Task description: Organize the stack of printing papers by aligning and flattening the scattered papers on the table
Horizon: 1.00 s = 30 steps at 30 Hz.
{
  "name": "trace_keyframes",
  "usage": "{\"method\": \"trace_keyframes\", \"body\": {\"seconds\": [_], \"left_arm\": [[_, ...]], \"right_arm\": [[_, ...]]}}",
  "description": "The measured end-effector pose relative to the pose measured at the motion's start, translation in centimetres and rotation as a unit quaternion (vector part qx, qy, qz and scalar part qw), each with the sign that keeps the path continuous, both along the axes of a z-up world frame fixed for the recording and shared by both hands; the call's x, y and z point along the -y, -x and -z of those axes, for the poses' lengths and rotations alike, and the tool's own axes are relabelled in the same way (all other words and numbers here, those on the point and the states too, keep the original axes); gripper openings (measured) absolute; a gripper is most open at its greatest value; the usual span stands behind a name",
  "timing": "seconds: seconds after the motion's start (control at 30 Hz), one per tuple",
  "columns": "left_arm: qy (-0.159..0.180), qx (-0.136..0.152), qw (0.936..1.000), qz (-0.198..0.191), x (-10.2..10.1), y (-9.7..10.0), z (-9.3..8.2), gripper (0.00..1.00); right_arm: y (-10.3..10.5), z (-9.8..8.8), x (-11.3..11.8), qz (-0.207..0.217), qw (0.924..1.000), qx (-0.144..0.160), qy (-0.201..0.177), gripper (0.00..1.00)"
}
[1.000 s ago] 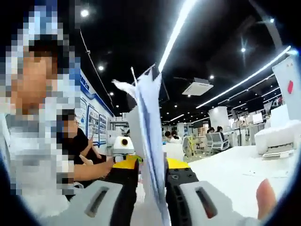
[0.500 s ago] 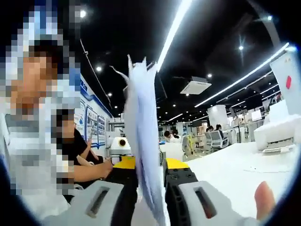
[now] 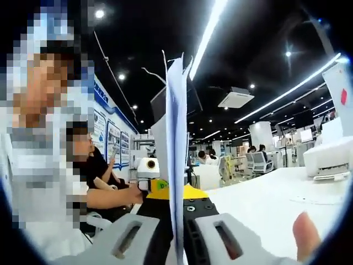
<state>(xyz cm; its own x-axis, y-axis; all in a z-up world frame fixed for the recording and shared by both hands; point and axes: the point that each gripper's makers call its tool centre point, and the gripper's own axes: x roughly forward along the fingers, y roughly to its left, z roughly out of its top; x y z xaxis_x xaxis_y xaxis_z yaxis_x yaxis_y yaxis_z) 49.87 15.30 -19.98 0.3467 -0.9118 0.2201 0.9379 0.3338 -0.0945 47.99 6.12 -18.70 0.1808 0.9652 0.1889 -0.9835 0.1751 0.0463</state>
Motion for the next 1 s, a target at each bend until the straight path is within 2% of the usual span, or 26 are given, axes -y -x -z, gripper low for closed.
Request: {"method": "trace_keyframes", "body": {"seconds": [0.1,0.17,0.23,0.37,0.43,0.47,0.53,0.57,0.6,0.63,0.7,0.73,0.8,0.83,0.9,0.93,1.0], "left_arm": [[-0.007,0.001,0.9999,-0.01,0.0,-0.1,-0.1,0.1],[-0.02,0.01,0.9994,-0.026,-0.3,-0.2,-0.2,0.19],[-0.027,0.019,0.999,-0.03,-0.5,-0.2,-1.1,0.3],[-0.055,0.055,0.9968,-0.018,-0.3,0.2,-4.6,0.36],[-0.069,0.055,0.996,-0.012,0.0,-0.1,-5.5,0.38],[-0.08,0.056,0.9953,0.003,0.4,0.2,-5.9,0.4],[-0.078,0.047,0.9956,0.022,1.4,0.4,-7.0,0.37],[-0.085,0.043,0.9948,0.037,1.9,0.9,-7.1,0.26],[-0.083,0.044,0.9949,0.039,2.2,1.0,-7.5,0.11],[-0.071,0.044,0.9952,0.049,2.5,1.3,-8.0,0.06],[-0.027,0.036,0.9976,0.053,2.4,1.5,-9.1,0.06],[-0.007,0.036,0.9969,0.07,2.4,2.3,-9.4,0.06],[-0.002,0.05,0.9964,0.069,2.5,2.9,-9.5,0.05],[0.007,0.059,0.9959,0.068,2.4,3.1,-9.9,0.05],[0.02,0.067,0.9954,0.064,2.0,3.2,-10.7,0.05],[0.032,0.066,0.9951,0.066,1.8,3.2,-11.4,0.05],[0.055,0.07,0.9939,0.065,1.2,3.1,-12.9,0.05]], "right_arm": [[0.1,-0.4,0.1,0.004,0.9999,0.003,0.012,0.0],[0.2,-0.4,0.5,0.007,0.9994,0.01,0.032,0.0],[0.3,-1.1,0.9,0.004,0.9986,0.01,0.052,0.0],[1.5,-3.0,1.3,-0.035,0.9944,0.014,0.099,0.0],[1.7,-3.7,1.2,-0.04,0.9923,0.016,0.116,0.0],[1.8,-3.9,1.1,-0.044,0.9912,0.013,0.124,0.0],[1.9,-4.5,0.9,-0.049,0.9905,0.012,0.128,0.0],[1.9,-4.9,0.8,-0.05,0.9904,0.011,0.128,0.0],[2.1,-5.1,0.6,-0.052,0.9904,0.016,0.127,0.0],[2.1,-5.4,0.5,-0.049,0.9903,0.025,0.128,0.0],[2.3,-5.8,0.1,-0.043,0.9922,0.032,0.113,0.0],[2.3,-6.0,0.3,-0.039,0.9935,0.037,0.1,0.0],[2.5,-5.7,0.5,-0.039,0.9938,0.05,0.092,0.0],[2.5,-5.3,0.7,-0.038,0.9941,0.049,0.089,0.03],[2.6,-4.8,0.8,-0.033,0.9961,0.047,0.067,0.21],[2.4,-4.7,1.1,-0.024,0.9978,0.043,0.045,0.25],[2.0,-3.8,1.7,-0.004,0.9991,0.041,0.004,0.23]]}}
